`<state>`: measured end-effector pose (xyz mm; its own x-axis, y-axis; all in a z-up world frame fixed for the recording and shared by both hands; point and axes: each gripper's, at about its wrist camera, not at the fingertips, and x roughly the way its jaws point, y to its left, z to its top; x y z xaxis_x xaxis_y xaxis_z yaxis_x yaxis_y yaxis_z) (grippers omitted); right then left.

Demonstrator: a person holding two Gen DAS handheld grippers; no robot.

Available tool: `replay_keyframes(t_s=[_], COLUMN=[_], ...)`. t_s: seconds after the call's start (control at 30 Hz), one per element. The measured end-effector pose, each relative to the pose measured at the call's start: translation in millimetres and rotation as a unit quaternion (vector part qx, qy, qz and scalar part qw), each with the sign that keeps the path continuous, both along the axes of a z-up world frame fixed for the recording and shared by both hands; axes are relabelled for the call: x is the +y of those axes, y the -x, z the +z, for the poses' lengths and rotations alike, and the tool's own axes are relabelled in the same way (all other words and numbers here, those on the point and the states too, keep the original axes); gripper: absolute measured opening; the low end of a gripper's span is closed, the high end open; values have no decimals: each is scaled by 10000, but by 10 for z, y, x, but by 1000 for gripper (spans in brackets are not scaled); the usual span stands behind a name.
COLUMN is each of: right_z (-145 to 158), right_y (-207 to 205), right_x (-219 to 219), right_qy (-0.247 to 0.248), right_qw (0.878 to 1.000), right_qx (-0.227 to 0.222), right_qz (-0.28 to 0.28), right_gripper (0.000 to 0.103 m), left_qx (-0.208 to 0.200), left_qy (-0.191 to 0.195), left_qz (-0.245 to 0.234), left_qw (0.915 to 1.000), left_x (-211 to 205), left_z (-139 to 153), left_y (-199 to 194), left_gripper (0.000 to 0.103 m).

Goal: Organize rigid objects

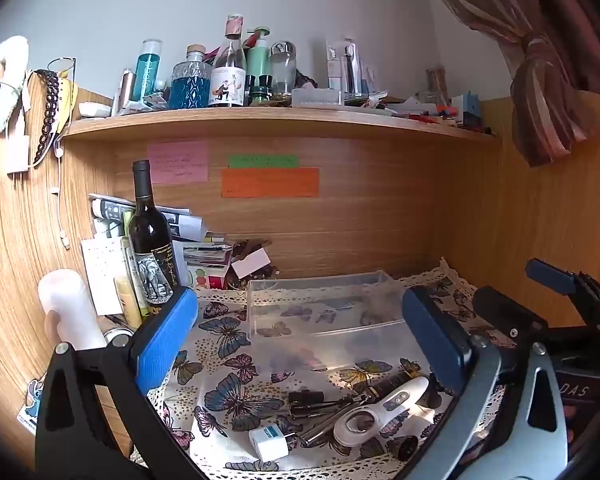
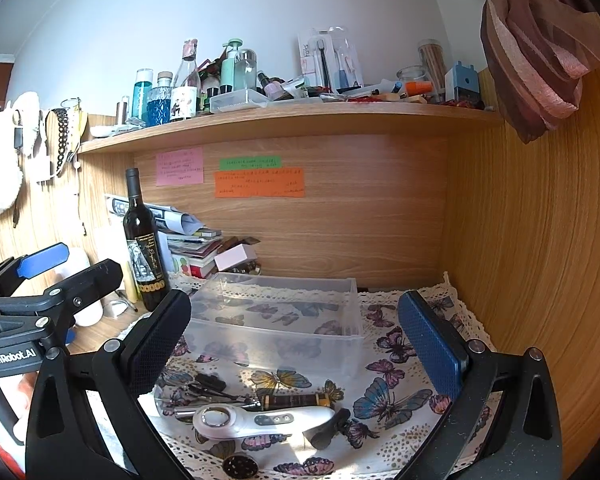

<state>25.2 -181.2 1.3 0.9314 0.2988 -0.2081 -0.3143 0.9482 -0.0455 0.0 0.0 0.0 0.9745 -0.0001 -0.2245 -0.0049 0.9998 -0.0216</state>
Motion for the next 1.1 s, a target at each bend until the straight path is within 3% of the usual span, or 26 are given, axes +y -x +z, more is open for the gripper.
replay_keyframes(t_s=[1.1], right_z=[-22], right_y=[11], right_x=[5], right_qy=[-42], right_qw=[10000], right_qx=[36], right_qz=[23], right_gripper=[103], left_qx=[16], left_qy=[37], left_qz=[-12], left_qw=[10000], left_x=[-7], left_z=[-68], left_y=[-39], left_gripper=[103])
